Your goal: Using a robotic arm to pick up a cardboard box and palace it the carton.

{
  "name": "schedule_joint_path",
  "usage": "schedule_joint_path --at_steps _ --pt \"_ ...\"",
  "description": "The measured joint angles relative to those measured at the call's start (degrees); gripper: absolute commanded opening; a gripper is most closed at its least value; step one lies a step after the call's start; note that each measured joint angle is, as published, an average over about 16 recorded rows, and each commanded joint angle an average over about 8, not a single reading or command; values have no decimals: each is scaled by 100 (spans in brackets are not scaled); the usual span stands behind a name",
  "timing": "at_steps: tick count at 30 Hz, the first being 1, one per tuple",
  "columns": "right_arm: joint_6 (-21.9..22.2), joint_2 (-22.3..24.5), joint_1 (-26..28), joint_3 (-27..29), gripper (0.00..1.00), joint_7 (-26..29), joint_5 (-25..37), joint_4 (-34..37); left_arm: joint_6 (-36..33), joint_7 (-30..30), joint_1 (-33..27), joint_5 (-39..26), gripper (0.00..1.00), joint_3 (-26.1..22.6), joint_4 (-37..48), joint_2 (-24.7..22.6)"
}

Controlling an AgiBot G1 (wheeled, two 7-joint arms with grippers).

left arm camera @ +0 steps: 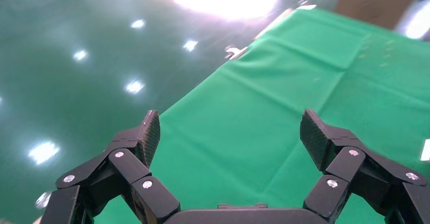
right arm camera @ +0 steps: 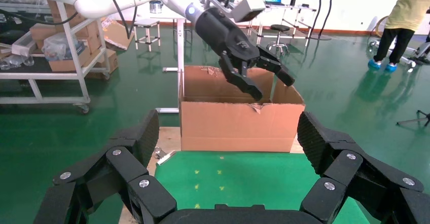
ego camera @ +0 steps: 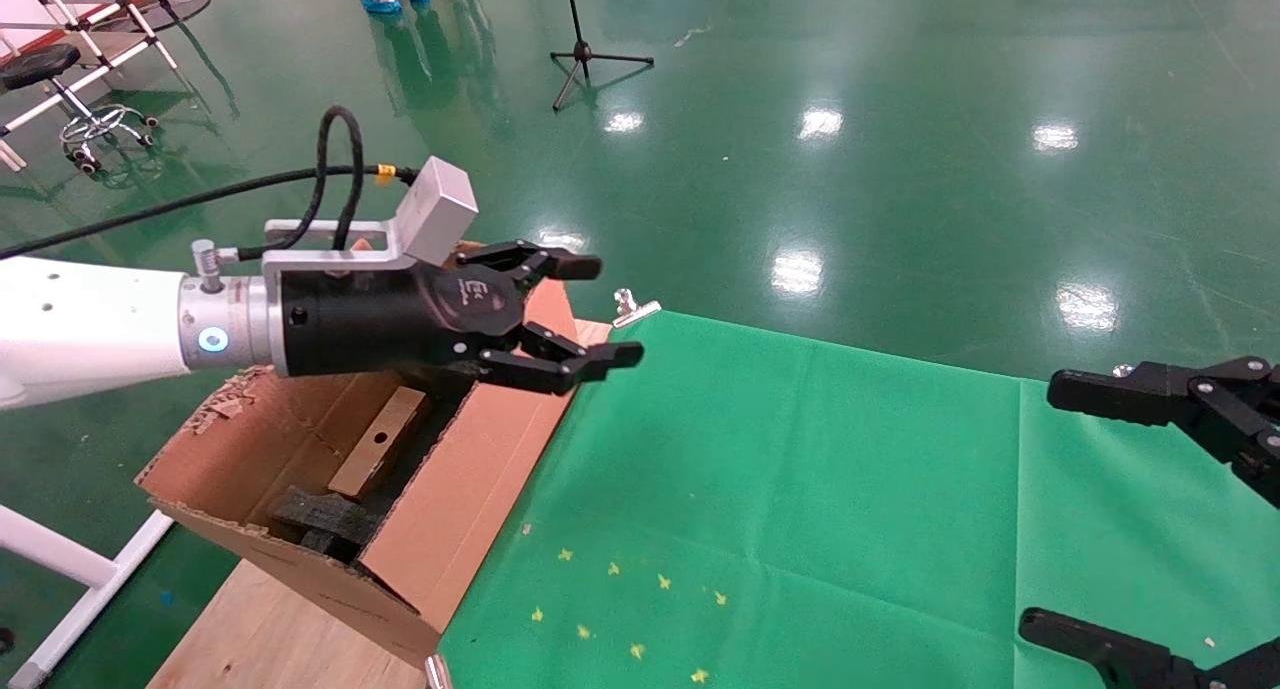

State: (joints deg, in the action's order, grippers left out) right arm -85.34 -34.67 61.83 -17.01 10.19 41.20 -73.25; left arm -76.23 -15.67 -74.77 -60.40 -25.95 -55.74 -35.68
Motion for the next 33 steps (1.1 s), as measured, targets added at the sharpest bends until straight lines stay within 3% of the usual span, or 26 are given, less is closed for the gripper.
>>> schedule_joint_path --at_steps 22,33 --pt "3 2 1 -6 100 -3 -4 0 -839 432 1168 1642 100 878 -1581 58" --pt "5 3 1 -6 100 -4 -6 2 -1009 513 1402 1976 100 1056 -1895 72"
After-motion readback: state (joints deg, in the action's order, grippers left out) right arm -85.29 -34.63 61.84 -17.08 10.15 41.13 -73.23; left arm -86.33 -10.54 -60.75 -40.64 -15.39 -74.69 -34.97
